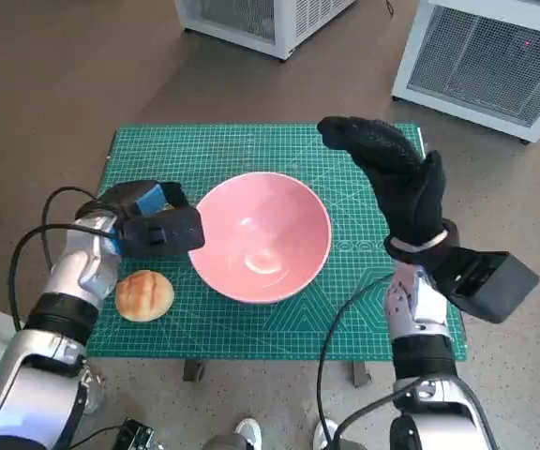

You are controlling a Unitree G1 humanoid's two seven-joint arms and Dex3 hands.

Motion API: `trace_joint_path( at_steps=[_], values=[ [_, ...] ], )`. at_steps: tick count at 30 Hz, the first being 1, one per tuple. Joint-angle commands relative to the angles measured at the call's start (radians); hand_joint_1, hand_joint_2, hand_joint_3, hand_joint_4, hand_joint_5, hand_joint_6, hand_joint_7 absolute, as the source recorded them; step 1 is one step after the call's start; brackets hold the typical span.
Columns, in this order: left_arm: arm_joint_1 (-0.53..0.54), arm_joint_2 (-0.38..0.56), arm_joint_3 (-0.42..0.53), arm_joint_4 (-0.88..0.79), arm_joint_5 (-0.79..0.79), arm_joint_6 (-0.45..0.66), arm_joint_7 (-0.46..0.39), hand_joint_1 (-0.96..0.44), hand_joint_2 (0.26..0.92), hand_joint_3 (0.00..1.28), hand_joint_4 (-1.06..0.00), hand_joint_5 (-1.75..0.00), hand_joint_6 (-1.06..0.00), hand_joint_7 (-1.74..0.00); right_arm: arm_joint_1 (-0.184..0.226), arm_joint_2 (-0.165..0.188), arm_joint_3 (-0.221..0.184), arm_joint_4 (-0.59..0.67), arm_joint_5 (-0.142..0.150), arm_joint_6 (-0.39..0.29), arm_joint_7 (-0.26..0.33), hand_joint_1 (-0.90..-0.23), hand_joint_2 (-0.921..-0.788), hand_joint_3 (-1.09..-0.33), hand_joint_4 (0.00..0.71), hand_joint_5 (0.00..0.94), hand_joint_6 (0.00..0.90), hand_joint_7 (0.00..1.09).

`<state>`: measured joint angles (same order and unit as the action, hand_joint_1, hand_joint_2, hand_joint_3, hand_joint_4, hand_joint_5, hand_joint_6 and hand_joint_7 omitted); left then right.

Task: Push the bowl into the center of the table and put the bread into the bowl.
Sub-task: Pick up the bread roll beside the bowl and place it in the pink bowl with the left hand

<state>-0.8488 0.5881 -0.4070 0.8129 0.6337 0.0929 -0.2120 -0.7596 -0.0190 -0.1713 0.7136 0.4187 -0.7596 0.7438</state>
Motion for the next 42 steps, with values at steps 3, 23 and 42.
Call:
trace_joint_path(
  at_steps=[3,23,42],
  values=[
    [0.052,0.075,0.086,-0.295,0.009,0.101,-0.021,0.0,0.92,0.07,-0.67,-1.22,-0.65,-1.12,0.026,0.002,-0.002,0.004,0.014,0.018,0.018,-0.717,-0.921,-0.76,0.188,0.0,-0.001,0.63],
    [0.281,0.025,0.235,-1.062,-0.016,0.065,0.026,0.0,0.913,0.02,-0.8,-1.01,-0.66,-1.15,0.034,0.0,-0.002,-0.009,0.023,0.025,0.03,-0.713,-0.921,-0.753,0.18,0.0,-0.001,0.63],
    [0.263,-0.096,0.084,-0.948,0.019,-0.082,-0.044,0.0,0.912,0.01,-0.81,-1.03,-0.66,-1.13,0.055,-0.003,-0.007,-0.037,0.028,0.042,0.029,-0.708,-0.921,-0.75,0.181,0.001,-0.001,0.62]
  ],
)
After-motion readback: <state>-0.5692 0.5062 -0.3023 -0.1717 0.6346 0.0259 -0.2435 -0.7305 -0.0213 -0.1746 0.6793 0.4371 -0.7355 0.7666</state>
